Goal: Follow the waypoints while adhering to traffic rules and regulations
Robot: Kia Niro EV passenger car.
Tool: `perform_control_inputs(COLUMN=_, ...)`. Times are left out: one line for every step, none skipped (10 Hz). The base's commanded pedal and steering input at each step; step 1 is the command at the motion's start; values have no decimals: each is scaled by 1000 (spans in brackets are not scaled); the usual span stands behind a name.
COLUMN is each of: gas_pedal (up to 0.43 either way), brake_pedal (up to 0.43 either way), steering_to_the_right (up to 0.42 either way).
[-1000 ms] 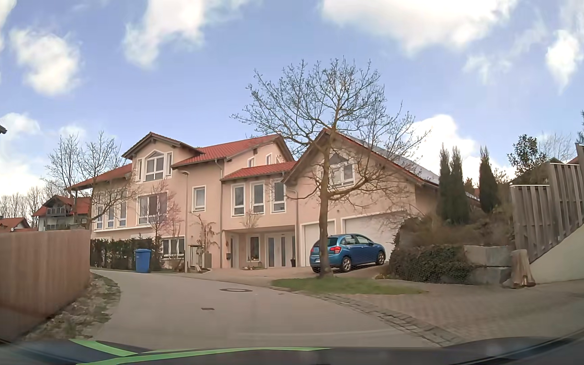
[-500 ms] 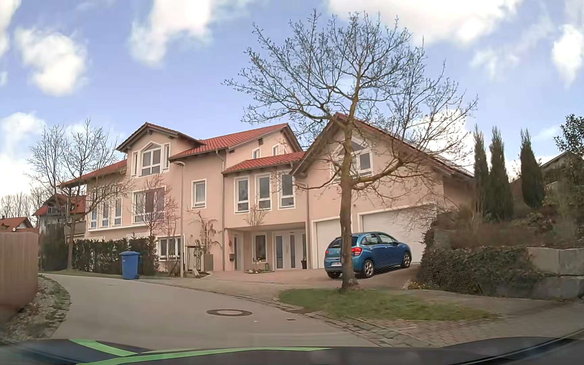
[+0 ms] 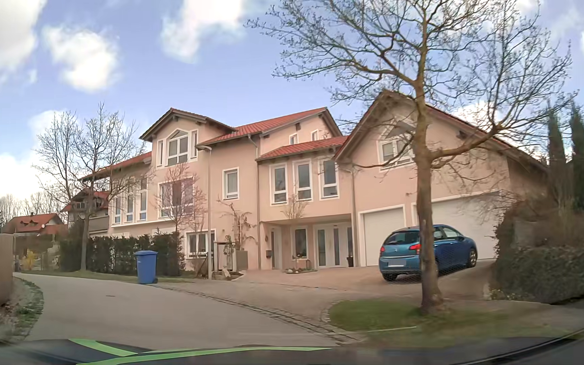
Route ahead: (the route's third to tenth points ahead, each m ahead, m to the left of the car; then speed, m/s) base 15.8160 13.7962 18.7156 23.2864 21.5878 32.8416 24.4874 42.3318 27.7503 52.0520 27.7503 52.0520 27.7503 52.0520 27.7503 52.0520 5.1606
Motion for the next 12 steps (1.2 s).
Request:
perform_control_inputs(gas_pedal=189, brake_pedal=0, steering_to_the_right=-250)
perform_control_inputs(gas_pedal=169, brake_pedal=0, steering_to_the_right=-259)
perform_control_inputs(gas_pedal=157, brake_pedal=0, steering_to_the_right=-271)
perform_control_inputs(gas_pedal=138, brake_pedal=0, steering_to_the_right=-284)
perform_control_inputs(gas_pedal=138, brake_pedal=0, steering_to_the_right=-295)
perform_control_inputs(gas_pedal=138, brake_pedal=0, steering_to_the_right=-308)
perform_control_inputs(gas_pedal=138, brake_pedal=0, steering_to_the_right=-320)
perform_control_inputs(gas_pedal=138, brake_pedal=0, steering_to_the_right=-321)
perform_control_inputs(gas_pedal=138, brake_pedal=0, steering_to_the_right=-321)
perform_control_inputs(gas_pedal=138, brake_pedal=0, steering_to_the_right=-321)
perform_control_inputs(gas_pedal=138, brake_pedal=0, steering_to_the_right=-322)
perform_control_inputs(gas_pedal=138, brake_pedal=0, steering_to_the_right=-322)
